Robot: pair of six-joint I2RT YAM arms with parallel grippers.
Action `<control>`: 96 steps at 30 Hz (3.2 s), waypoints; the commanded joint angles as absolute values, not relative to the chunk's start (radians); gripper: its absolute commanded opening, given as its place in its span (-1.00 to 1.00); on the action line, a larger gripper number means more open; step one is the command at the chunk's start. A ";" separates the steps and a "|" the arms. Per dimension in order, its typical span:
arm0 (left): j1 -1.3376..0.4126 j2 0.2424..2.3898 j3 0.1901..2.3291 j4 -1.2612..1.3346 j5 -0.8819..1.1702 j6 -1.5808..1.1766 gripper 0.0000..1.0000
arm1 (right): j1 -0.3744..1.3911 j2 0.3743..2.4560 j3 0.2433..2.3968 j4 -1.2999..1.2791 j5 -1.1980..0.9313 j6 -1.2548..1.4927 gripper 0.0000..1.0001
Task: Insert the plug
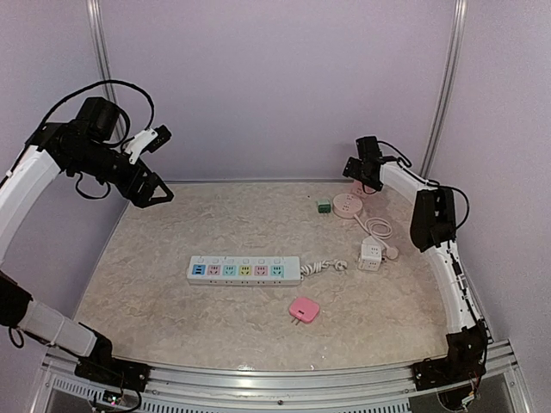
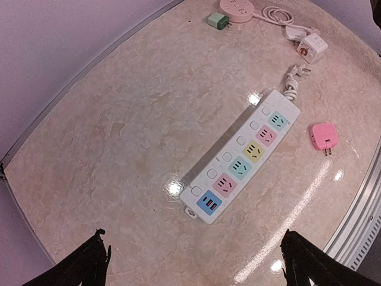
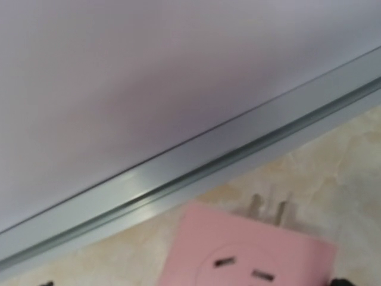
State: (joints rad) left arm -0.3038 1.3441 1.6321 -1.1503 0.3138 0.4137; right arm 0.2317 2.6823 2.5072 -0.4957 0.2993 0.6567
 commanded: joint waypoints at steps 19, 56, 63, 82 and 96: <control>-0.284 1.379 1.687 -1.162 0.345 0.416 0.98 | 0.161 2.681 2.409 -0.573 0.368 0.595 0.03; -0.706 1.183 1.917 -1.290 0.327 0.571 0.97 | 1.049 1.752 1.907 -0.339 -0.505 -0.432 -1.00; -0.869 1.138 1.853 -1.202 0.179 0.695 0.98 | 1.128 1.765 1.936 -0.329 -0.413 -0.455 -1.00; -1.003 1.077 1.619 -0.954 0.097 0.668 0.68 | 1.199 1.719 1.846 -0.254 -0.323 -0.528 -1.00; -1.010 1.078 1.589 -0.994 0.136 0.699 0.75 | 1.198 1.731 1.865 -0.256 -0.305 -0.546 -1.00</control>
State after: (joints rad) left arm -1.0004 1.0683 1.6005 -0.9775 0.1135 0.6899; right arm 1.1885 1.7542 1.8446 -0.3088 -0.3084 -0.5423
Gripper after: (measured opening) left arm 0.873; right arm 0.582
